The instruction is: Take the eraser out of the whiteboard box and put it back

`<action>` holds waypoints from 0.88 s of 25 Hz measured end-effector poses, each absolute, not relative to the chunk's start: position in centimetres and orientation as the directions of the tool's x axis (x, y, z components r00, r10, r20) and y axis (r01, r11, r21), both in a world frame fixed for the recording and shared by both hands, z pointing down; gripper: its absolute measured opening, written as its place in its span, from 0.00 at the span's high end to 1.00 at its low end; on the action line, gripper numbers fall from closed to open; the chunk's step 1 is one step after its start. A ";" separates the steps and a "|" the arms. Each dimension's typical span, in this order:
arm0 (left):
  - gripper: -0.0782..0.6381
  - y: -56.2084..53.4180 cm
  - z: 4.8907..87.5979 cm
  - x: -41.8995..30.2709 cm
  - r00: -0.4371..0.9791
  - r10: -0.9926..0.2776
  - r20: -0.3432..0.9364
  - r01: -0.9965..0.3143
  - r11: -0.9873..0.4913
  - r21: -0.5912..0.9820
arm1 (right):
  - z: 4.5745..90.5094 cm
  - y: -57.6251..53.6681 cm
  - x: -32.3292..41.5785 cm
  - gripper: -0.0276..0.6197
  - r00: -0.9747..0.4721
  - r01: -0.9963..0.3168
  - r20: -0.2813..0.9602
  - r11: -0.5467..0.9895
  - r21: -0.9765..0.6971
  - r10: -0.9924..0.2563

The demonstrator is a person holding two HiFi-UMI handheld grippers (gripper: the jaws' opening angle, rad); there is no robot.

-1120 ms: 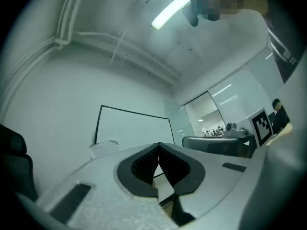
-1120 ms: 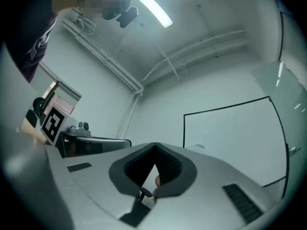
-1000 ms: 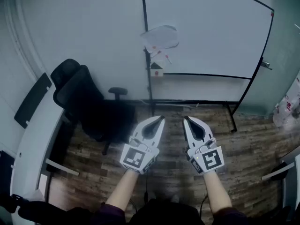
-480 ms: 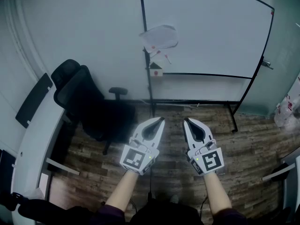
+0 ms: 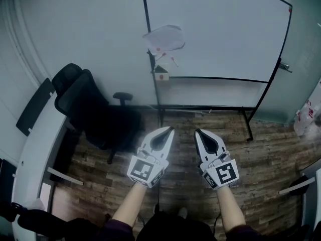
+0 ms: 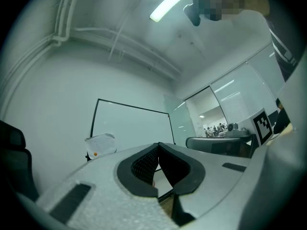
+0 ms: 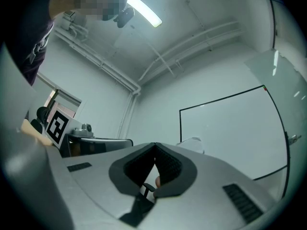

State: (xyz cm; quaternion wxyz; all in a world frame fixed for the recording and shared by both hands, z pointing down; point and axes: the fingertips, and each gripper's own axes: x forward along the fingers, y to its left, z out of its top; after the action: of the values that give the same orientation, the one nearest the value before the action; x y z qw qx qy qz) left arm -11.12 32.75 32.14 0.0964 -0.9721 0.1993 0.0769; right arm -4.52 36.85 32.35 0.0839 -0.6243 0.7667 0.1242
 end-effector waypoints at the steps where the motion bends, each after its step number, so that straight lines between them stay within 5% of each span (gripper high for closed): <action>1: 0.88 32.7 32.3 -10.8 0.908 -0.379 -0.182 -0.407 -0.900 -0.157 | 32.5 36.9 -4.3 0.95 -0.209 -0.978 -0.284 0.194 0.081 -0.936; 22: 0.88 16.4 35.0 -7.5 0.918 -0.368 -0.147 -0.385 -0.917 -0.106 | 35.9 21.3 -1.3 0.95 -0.190 -0.982 -0.220 0.187 0.034 -0.957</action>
State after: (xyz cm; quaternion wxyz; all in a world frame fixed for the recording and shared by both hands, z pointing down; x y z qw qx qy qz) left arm -7.52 16.41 35.03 0.0666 -0.9770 0.1926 0.0621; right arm -1.28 21.35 35.86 0.0744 -0.6320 0.7669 0.0835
